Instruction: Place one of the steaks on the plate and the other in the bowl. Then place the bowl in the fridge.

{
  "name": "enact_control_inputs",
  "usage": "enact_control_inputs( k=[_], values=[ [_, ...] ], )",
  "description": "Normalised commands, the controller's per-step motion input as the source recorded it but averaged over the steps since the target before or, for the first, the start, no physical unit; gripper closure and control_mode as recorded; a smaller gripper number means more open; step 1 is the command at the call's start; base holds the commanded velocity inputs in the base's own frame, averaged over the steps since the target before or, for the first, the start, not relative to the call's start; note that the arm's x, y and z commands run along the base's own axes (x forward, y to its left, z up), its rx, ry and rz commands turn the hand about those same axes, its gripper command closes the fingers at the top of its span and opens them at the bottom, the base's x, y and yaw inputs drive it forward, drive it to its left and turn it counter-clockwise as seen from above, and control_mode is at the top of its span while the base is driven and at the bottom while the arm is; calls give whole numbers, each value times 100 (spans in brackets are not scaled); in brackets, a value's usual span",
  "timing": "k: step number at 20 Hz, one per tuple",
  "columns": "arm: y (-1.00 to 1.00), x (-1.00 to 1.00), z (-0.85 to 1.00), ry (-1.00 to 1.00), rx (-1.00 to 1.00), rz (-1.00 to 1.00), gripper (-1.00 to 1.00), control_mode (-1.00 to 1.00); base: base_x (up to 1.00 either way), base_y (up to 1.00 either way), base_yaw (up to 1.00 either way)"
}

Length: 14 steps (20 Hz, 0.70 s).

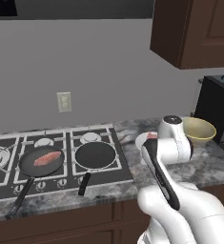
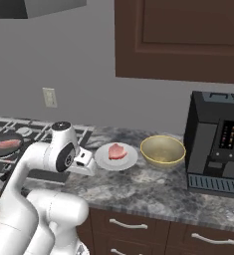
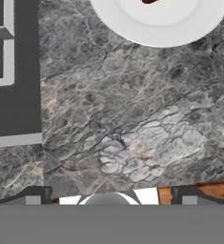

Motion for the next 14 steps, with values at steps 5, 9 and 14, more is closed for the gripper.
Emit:
enact_control_inputs(
  k=[5,9,14],
  values=[
    [5,0,0,0,0,0,-100,-100,0,0,0],
    [11,0,0,0,0,0,-100,100,0,60,0],
    [0,0,0,0,0,0,-100,100,0,100,-2]
  ],
)
